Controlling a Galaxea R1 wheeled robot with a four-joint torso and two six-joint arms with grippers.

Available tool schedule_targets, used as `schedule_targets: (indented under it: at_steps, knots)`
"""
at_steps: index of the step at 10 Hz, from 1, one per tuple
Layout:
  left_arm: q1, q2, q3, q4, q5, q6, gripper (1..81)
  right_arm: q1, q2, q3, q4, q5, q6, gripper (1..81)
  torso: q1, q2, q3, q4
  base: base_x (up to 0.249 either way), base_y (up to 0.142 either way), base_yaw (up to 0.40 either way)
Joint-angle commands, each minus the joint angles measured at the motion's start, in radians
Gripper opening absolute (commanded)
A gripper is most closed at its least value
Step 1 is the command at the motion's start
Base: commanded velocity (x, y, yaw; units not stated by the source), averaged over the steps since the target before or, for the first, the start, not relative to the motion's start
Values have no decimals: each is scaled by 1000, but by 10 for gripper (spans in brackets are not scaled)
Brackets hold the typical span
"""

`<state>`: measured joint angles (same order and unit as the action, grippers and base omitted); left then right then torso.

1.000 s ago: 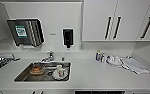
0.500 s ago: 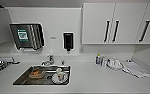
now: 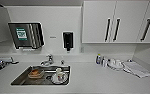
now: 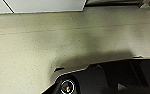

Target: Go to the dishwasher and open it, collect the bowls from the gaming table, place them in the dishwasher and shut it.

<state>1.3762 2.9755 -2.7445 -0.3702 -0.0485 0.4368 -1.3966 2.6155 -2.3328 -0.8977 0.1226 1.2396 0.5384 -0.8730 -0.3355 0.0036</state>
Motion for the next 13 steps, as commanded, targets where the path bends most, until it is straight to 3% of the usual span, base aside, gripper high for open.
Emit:
schedule_targets:
  at_steps: [1,2,4,5,8,9,11,13]
  knots:
    - [-70,-9,-6,-7,49,-1,811,73,-33,1,-9,-27,4,811,63,-98,-75,0,0,0,0]
    - [-70,-9,-6,-7,50,-1,811,73,-32,1,-7,-27,4,811,86,-133,-25,0,0,0,0]
    - [-70,-9,-6,-7,49,-1,811,76,-32,-3,-4,-27,7,811,123,-191,-47,0,0,0,0]
    - [-70,-9,-6,-7,50,-3,811,76,-32,-8,31,-26,18,811,79,-124,-51,0,0,0,0]
    - [-70,-7,-6,-6,50,-3,811,84,-23,-22,155,-32,24,811,113,-177,-54,0,0,0,0]
    - [-70,-2,-6,-4,50,-3,811,84,-12,-38,225,-50,32,811,114,-178,-54,0,0,0,0]
    - [-70,7,-6,-7,52,-3,811,93,40,-117,356,-77,34,811,114,-179,-54,0,0,0,0]
    - [-70,1,-6,-9,52,-4,811,112,88,-155,440,-90,34,811,114,-179,-54,0,0,0,0]
